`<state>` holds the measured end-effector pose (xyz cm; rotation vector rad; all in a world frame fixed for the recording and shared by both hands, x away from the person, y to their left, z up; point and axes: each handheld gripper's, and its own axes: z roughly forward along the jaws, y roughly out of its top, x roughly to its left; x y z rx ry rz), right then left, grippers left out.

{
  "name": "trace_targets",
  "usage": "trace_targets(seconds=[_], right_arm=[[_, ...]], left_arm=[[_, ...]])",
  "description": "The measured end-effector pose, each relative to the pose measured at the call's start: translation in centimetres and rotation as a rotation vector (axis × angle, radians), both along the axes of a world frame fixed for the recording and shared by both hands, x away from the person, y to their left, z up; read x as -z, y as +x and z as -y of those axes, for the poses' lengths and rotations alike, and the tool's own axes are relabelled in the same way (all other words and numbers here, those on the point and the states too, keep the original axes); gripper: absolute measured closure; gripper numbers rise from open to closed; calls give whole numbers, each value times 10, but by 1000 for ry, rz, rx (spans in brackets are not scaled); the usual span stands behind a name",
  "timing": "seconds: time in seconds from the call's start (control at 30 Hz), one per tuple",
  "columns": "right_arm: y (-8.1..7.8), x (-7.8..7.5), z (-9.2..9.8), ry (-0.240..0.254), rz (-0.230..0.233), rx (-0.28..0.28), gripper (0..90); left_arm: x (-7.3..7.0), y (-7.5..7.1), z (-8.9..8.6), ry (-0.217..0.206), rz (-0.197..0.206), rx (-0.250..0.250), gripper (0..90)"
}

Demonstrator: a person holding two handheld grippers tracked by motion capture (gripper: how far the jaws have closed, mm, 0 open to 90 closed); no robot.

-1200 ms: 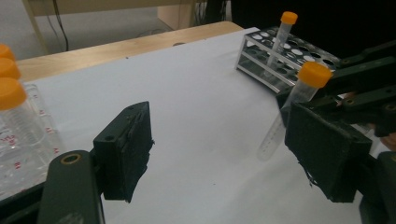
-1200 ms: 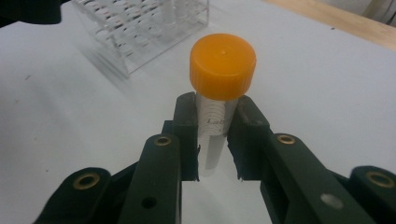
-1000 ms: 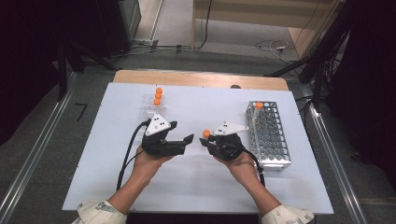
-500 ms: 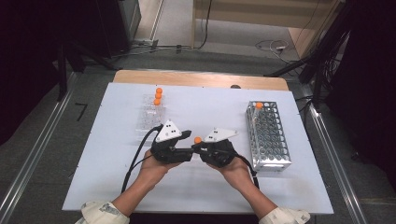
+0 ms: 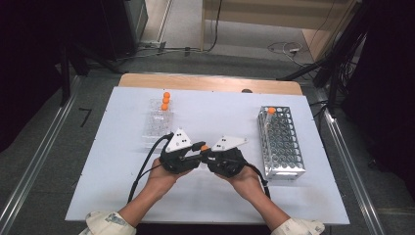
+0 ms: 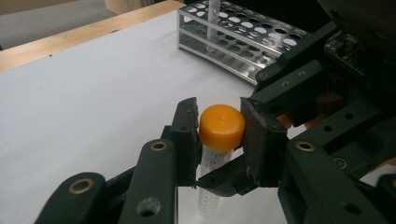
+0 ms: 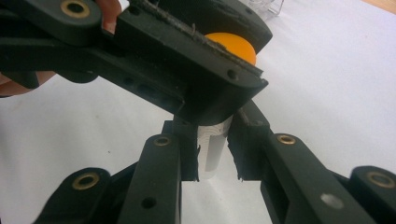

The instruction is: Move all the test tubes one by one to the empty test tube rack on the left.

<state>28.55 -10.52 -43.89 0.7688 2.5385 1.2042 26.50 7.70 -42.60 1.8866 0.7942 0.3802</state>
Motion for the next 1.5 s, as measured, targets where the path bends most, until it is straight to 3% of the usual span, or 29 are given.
trace_targets(seconds=[0.27, 0.37, 0.47, 0.6, 0.8, 1.13, 1.5], right_arm=[[1, 0, 1, 7, 1, -5, 699], [2, -1, 1, 6, -2, -18, 516], [3, -1, 1, 11, -6, -13, 397], [6, -1, 2, 9, -24, 9, 324], [9, -2, 5, 20, -32, 21, 311], [11, 0, 5, 6, -41, 31, 310], [12, 2, 6, 2, -45, 35, 311]], left_arm=[[-2, 0, -1, -3, 0, -3, 708], [-6, 1, -5, -12, 5, -11, 708], [-10, 4, -12, -18, 10, -30, 708], [-11, 9, -19, -13, 1, -70, 708], [-24, 14, -34, -33, 19, -131, 708], [-44, 31, -63, -26, 51, -258, 707], [-52, 50, -94, -57, 58, -382, 708]])
